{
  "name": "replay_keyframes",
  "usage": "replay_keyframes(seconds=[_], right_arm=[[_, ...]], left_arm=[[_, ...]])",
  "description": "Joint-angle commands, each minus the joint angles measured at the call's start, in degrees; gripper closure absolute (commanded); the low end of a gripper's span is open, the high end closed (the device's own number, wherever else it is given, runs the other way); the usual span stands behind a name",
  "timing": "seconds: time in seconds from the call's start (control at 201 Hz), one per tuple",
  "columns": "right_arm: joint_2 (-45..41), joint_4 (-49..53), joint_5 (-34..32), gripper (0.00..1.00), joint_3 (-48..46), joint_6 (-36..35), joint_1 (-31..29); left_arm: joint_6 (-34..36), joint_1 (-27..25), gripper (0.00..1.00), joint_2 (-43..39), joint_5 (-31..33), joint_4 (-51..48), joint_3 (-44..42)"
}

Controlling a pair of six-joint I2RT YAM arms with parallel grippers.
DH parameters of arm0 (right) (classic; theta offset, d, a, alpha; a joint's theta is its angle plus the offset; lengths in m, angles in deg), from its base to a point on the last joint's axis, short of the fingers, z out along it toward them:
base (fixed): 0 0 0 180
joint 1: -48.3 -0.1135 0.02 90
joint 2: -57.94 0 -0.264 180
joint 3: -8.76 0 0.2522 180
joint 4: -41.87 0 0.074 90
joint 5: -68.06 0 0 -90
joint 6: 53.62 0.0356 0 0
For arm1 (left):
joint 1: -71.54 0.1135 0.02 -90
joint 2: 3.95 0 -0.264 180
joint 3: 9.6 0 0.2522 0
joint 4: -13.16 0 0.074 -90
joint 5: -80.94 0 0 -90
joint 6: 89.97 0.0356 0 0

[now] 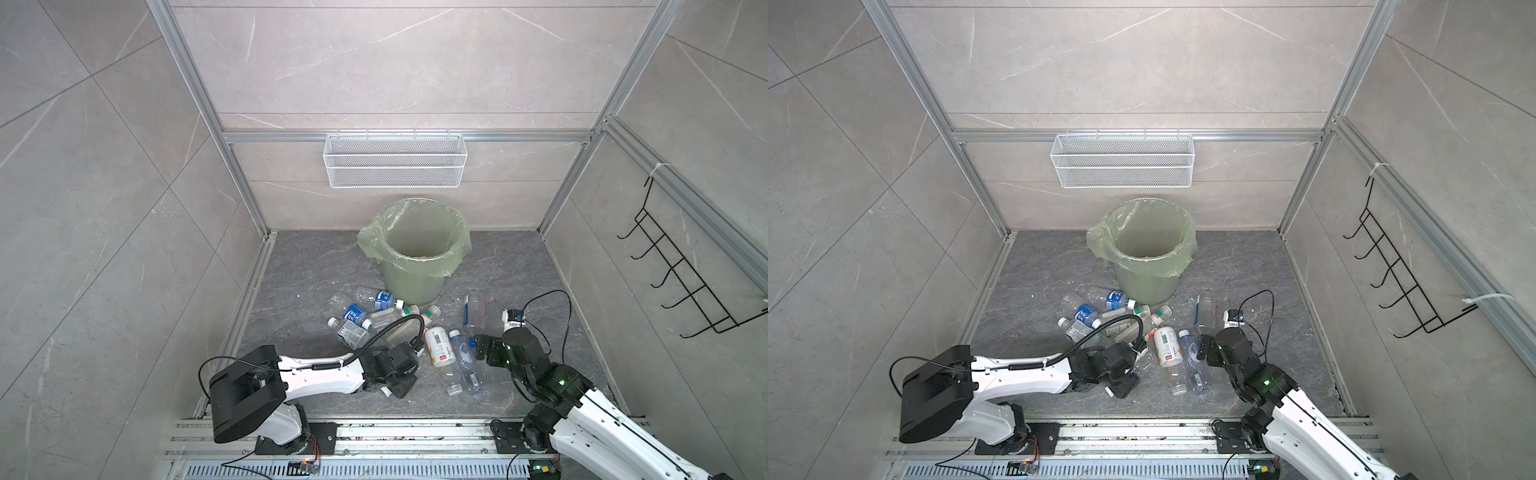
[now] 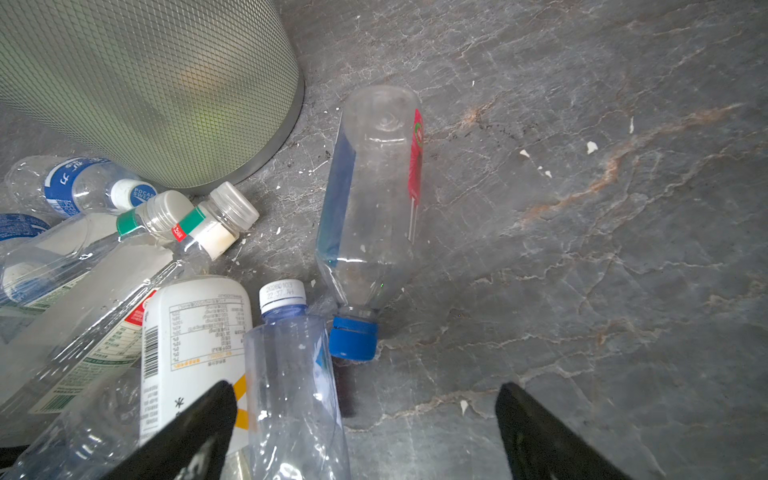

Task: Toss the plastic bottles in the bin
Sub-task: 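Reach the left gripper to the nearest blue-labelled water bottle and grasp it, then lift the blue-labelled bottle with the left gripper and carry it over the bin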

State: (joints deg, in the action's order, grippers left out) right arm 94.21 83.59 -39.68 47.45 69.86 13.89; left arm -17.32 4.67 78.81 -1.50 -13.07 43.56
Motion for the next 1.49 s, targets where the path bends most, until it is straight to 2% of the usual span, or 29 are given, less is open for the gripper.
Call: replay_keyframes(seconds=[0.0,0.343,0.488,0.876,1.04,1.225,1.488], right_arm=[[-0.42,-0.9,0.16,0.02,-0.37,0.19,0.03],[-1.31,-1.24,0.64,0.02,-0.73,-0.16,0.02],[-1.16,-1.24,0.76,0.02,-0.76,-0.23,0.05],[-1.32,-1.39,1.04,0.02,-0.79,-0.43,0.03],[-1.36,-1.4,1.05,0.02,-0.8,-0.42,0.04],[-1.37,-1.5,1.13,0.02,-0.85,-0.43,0.04],[-1.23,-1.55,1.13,0.02,-0.83,-0.43,0.06]], left_arm=[[-0.74,-0.36,0.44,-2.73,0.45,0.78,-1.97],[-1.38,-0.44,0.47,-15.69,1.25,2.3,-6.92],[-1.32,-0.42,0.47,-23.03,3.7,0.84,-8.66],[-2.88,-0.36,0.47,-48.41,15.31,-4.03,-12.24],[-3.83,-0.37,0.48,-56.19,22.06,-8.0,-11.11],[-1.66,-0.32,0.48,-57.86,27.62,-8.45,-7.83],[3.4,-0.28,0.48,-49.5,33.54,-4.73,1.6]])
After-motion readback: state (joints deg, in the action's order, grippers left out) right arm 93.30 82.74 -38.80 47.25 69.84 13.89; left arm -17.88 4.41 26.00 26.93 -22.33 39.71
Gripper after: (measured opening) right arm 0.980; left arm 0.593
